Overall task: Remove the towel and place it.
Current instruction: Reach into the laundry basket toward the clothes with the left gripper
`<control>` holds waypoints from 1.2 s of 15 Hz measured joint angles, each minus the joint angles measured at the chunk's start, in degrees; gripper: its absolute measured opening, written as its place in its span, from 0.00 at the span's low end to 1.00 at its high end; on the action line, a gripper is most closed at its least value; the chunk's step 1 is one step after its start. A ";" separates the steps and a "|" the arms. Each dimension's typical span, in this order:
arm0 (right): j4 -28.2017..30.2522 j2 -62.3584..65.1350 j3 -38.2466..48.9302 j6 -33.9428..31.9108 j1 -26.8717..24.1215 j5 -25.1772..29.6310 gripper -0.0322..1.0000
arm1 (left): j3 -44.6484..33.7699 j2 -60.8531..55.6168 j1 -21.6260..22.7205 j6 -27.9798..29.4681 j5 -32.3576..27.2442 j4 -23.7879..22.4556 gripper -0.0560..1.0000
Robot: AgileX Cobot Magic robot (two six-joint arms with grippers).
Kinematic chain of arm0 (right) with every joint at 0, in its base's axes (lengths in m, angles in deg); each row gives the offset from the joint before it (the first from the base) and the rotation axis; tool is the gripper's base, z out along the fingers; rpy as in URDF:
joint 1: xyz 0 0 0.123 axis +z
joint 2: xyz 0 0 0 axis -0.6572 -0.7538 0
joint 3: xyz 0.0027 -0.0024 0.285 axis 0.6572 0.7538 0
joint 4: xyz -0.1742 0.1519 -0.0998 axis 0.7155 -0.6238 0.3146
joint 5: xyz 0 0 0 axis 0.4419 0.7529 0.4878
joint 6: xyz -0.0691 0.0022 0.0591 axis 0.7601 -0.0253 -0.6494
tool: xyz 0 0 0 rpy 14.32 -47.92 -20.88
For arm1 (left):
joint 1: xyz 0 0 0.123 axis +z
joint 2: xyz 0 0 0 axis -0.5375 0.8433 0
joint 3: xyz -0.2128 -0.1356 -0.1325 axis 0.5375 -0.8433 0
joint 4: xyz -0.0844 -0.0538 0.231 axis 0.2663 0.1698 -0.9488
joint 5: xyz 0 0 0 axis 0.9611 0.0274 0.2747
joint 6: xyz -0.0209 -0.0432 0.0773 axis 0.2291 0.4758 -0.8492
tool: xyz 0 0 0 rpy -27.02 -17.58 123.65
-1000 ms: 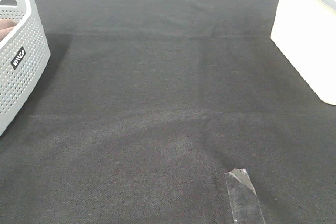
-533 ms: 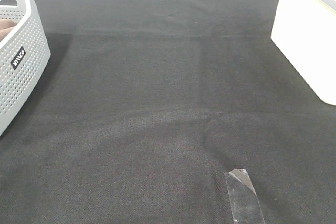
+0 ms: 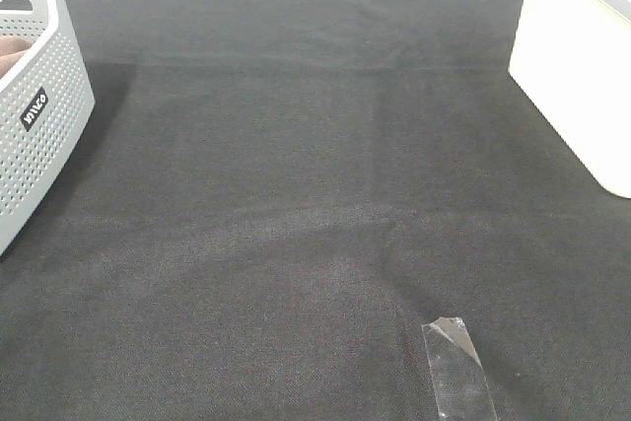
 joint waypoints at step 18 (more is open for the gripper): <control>0.00 0.00 0.00 0.00 0.00 0.00 0.73 | 0.00 0.00 0.00 -1.49 0.00 0.17 0.99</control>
